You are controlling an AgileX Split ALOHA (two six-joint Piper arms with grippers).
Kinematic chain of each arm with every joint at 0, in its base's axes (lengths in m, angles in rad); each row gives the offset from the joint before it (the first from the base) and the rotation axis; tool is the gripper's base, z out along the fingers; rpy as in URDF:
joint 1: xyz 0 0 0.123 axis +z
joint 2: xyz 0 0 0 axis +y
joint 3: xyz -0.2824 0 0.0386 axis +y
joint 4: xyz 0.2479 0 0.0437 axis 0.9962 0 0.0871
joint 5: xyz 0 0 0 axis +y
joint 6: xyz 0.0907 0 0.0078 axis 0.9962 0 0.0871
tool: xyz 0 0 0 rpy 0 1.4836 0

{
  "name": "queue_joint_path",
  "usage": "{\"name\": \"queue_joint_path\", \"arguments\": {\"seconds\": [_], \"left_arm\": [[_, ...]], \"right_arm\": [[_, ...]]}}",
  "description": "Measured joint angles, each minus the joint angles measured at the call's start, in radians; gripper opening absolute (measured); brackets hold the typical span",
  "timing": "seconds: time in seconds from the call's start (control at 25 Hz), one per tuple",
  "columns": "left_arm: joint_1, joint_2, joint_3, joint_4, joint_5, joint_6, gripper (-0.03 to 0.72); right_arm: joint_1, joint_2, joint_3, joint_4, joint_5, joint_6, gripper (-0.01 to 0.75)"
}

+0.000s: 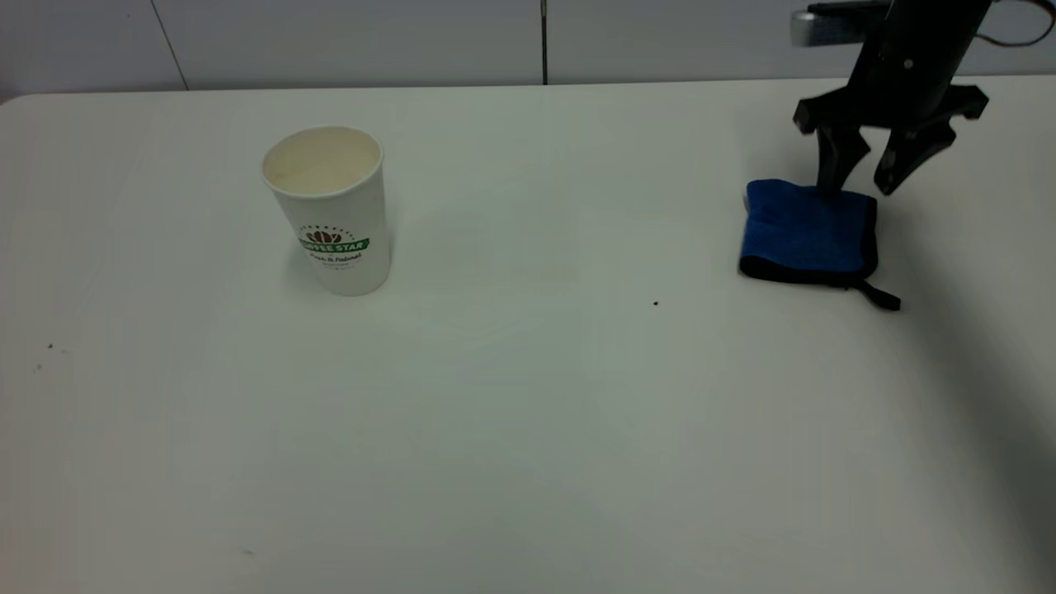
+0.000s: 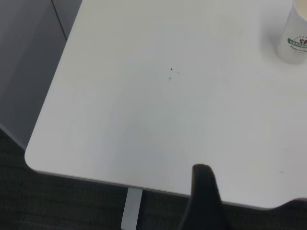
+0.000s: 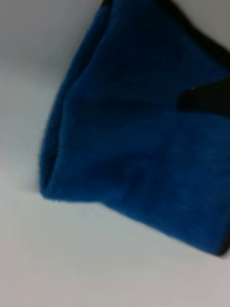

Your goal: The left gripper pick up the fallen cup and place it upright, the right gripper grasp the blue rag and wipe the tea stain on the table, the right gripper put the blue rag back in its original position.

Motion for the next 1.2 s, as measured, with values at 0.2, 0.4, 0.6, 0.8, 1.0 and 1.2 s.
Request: {"name": "queue_joint_path", "arguments": {"seconds": [0.2,0.4,0.6,0.8,1.0,1.2], "left_arm": [[0.000,0.000,0.000,0.000,0.000,0.000,0.577],[0.000,0.000,0.000,0.000,0.000,0.000,0.577],[0.000,0.000,0.000,0.000,0.000,0.000,0.577],[0.000,0.000,0.000,0.000,0.000,0.000,0.577],[0.000,0.000,0.000,0.000,0.000,0.001,0.577],[0.000,0.000,0.000,0.000,0.000,0.002,0.577]], "right_arm": [[0.001,-0.176,0.000,0.011,0.227,-0.026,0.690],[0.001,-0.388,0.039,0.044,0.303,-0.031,0.728],[0.009,-0.719,0.232,0.085,0.312,-0.034,0.730],[0.014,-1.094,0.540,0.090,0.326,-0.024,0.730],[0.014,-1.464,0.810,0.073,0.333,0.009,0.730],[0.014,-1.799,1.077,0.054,0.319,0.046,0.718]]}}
